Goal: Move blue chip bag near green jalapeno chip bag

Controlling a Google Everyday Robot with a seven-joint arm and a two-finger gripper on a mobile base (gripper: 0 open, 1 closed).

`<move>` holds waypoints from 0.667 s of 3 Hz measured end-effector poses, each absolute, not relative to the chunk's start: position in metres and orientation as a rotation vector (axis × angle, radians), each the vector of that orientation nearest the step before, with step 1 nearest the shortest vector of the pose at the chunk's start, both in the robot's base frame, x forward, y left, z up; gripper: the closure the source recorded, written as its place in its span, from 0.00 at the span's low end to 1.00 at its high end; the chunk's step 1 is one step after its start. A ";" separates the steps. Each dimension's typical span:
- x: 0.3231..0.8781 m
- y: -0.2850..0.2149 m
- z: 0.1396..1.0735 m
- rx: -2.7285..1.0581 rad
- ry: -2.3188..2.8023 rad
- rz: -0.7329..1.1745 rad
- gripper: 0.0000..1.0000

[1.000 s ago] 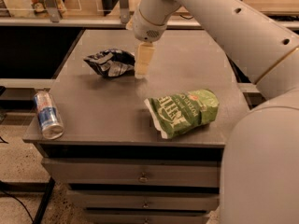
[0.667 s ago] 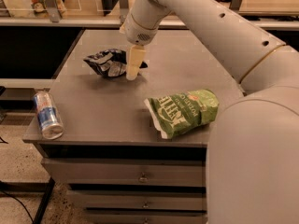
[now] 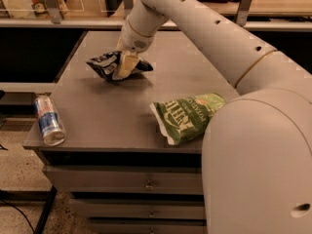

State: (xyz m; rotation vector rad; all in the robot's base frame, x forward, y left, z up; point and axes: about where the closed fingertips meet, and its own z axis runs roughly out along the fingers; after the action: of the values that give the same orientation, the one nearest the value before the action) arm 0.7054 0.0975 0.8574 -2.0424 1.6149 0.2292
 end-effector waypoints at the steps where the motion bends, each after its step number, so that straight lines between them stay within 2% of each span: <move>1: 0.699 0.104 0.857 -2.043 1.613 0.276 0.63; 2: 0.692 0.096 0.861 -2.028 1.619 0.361 0.67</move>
Offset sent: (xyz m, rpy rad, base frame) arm -0.0216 -0.0192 0.0192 0.1180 0.1473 0.0213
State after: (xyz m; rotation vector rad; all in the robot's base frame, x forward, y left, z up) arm 0.6923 0.0964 0.8614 -2.0282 1.6186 0.3608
